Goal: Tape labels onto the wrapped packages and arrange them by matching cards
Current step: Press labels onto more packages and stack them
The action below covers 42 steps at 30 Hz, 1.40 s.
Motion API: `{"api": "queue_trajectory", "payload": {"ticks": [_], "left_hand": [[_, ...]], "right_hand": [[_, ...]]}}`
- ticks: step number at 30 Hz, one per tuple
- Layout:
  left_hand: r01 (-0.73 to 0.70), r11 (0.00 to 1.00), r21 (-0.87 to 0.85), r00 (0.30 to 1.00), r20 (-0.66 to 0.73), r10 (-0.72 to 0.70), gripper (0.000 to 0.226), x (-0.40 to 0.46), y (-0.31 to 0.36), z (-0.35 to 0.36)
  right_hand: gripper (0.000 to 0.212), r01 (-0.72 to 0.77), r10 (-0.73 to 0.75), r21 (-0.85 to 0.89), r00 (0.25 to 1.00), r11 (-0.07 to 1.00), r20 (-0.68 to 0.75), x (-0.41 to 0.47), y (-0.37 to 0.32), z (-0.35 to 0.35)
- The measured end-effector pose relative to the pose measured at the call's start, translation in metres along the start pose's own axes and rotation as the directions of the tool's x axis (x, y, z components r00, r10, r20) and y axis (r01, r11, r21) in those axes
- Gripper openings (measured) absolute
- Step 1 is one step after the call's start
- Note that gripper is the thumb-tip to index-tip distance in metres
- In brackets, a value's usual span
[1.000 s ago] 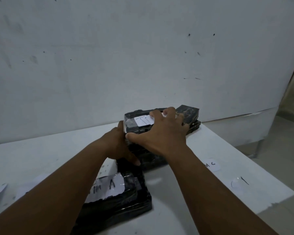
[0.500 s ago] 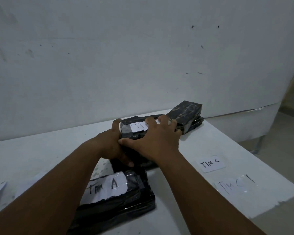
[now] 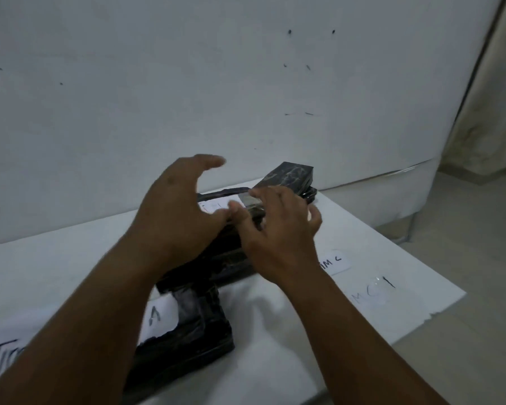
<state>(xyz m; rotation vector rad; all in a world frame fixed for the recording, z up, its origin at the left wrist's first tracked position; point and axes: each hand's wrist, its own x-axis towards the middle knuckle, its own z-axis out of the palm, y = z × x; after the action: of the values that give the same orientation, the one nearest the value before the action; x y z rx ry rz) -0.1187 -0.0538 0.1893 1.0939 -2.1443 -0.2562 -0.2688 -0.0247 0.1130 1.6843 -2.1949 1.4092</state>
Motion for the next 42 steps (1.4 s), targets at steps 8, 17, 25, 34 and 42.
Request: {"api": "queue_trajectory", "payload": {"ticks": [8,17,25,34,42], "left_hand": [[-0.038,0.944,-0.329,0.996,0.066,0.063,0.020,-0.048,0.065,0.120],[0.235,0.971,-0.054,0.861,0.475,-0.182,0.045,-0.065,0.058,0.200],[0.180,0.983,0.031,0.847,0.503,-0.171,0.046,-0.062,0.072,0.228],[0.237,0.971,-0.019,0.870,0.449,-0.203,0.012,-0.058,0.074,0.237],[0.280,0.942,-0.185,0.869,0.466,-0.167,0.011,-0.052,0.068,0.220]], "right_hand": [[0.032,-0.218,0.258,-0.197,0.943,0.956,0.211,-0.020,0.104,-0.053],[0.027,-0.158,0.329,-0.397,0.850,0.904,0.411,-0.039,0.172,-0.087],[0.004,-0.071,0.255,-0.378,0.850,0.923,0.461,-0.033,0.181,-0.095],[0.009,-0.012,0.189,-0.320,0.827,0.947,0.529,-0.026,0.188,-0.099],[0.008,-0.058,0.082,-0.066,0.886,0.996,0.457,-0.021,0.187,-0.110]]}}
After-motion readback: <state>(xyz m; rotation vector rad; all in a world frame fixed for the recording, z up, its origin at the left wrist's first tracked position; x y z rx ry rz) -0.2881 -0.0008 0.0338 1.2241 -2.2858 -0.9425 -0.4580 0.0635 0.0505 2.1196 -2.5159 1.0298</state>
